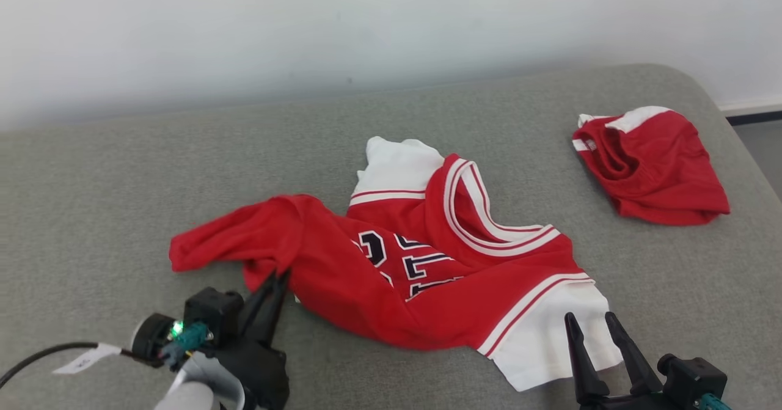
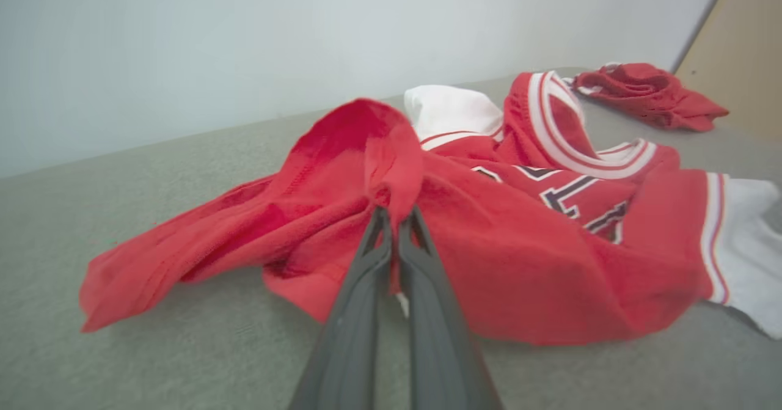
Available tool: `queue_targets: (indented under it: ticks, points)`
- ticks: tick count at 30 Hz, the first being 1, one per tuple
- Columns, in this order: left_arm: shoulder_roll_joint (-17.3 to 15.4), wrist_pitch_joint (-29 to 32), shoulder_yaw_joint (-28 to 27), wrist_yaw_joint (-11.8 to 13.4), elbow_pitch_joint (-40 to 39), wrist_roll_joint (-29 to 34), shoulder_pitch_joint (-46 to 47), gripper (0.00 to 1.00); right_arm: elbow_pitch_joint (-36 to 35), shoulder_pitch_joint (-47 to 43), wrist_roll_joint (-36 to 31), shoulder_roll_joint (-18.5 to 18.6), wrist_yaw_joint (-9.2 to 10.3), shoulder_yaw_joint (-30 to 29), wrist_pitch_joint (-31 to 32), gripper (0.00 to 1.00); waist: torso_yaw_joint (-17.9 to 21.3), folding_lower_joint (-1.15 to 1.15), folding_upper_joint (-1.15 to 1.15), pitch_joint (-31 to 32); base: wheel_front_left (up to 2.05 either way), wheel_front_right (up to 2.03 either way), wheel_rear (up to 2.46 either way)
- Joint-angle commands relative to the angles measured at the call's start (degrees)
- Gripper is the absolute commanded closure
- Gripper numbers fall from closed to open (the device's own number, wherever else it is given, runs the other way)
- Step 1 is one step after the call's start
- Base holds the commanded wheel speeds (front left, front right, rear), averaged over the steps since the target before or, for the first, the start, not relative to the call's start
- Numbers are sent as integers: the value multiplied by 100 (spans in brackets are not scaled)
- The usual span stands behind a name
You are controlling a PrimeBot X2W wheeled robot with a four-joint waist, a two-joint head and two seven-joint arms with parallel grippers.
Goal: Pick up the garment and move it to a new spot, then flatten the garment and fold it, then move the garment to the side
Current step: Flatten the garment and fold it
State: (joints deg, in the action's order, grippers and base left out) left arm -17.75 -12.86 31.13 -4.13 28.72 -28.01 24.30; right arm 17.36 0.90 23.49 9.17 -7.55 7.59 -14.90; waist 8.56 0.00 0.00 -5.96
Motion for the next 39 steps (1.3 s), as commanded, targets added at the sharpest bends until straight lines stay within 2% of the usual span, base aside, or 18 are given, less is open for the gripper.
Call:
queue_targets:
  ticks: [1, 5, 6, 9, 10, 12, 14, 15, 16, 17, 18, 31, 32, 33, 35, 38, 39]
  points:
    - [-96, 195, 58, -43, -386, -117, -320, 100, 1, -129, -50, -30, 15, -28, -16, 0, -186, 0, 0, 124, 0, 0, 0]
    - [-382, 727, 80, 48, -1443, -308, -886, 100, -3, -125, -15, -37, 14, -46, -21, 0, -352, 0, 0, 135, 0, 0, 0]
    - [-382, 727, 80, 48, -1443, -308, -886, 100, -3, -125, -15, -37, 14, -46, -21, 0, -352, 0, 0, 135, 0, 0, 0]
    - [-499, 1079, 81, 160, -2187, -622, -1404, 100, 10, -141, -12, -58, 15, -64, -24, 0, -437, 0, 0, 116, 0, 0, 0]
    - [-486, 1157, 38, 192, -2336, -765, -1567, 100, 16, -138, -5, -59, 15, -66, -25, 0, -465, 0, 0, 107, 0, 0, 0]
    - [-659, 1327, 96, 254, -2466, -726, -1743, 100, 47, -105, 18, -61, 14, -10, -25, 0, -494, 0, 0, 90, 0, 0, 0]
    - [-554, 1310, 71, 317, -2460, -877, -1911, 100, 78, -71, 35, -41, 15, 24, -27, 0, -518, 0, 0, 101, 0, 0, 0]
    - [-602, 1325, 110, 341, -2409, -804, -1969, 83, 92, -50, 39, -36, 15, 59, -27, 0, -507, 0, 0, 118, 0, 0, 0]
    - [-592, 1288, 117, 360, -2366, -806, -2012, 56, 114, -40, 41, -34, 15, 80, -27, 0, -501, 0, 0, 141, 0, 0, 0]
    - [-531, 1239, 82, 394, -2322, -877, -2059, 3, 120, -31, 45, -32, 15, 100, -28, 0, -494, 0, 0, 165, 0, 0, 0]
    - [-544, 1197, 107, 394, -2274, -833, -2083, 0, 128, -22, 55, -14, 15, 108, -27, 0, -479, 0, 0, 182, 0, 0, 0]
    - [-478, 862, 45, 488, -2241, -786, -2003, 0, 178, -75, 88, 59, 15, 135, -30, 0, -389, 0, 0, 287, 0, 0, 0]
    - [-476, 863, 45, 495, -2225, -792, -1996, 3, 182, -76, 94, 60, 15, 130, -30, 0, -384, 0, 0, 287, 0, 0, 0]
    - [-467, 904, 66, 499, -2167, -793, -1941, 54, 182, -80, 95, 58, 15, 115, -30, 0, -383, 0, 0, 277, 0, 0, 0]
    - [-433, 929, 87, 473, -2061, -818, -1891, 70, 171, -83, 63, 30, 15, 105, -31, 0, -389, 0, 0, 268, 0, 0, 0]
    - [-404, 888, 144, 420, -1795, -693, -1740, 100, 163, -69, 39, 24, 15, 93, -32, 0, -402, 0, 0, 257, 0, 0, 0]
    - [-392, 875, 170, 409, -1708, -667, -1694, 100, 167, -58, 36, 28, 15, 98, -32, 0, -401, 0, 0, 254, 0, 0, 0]
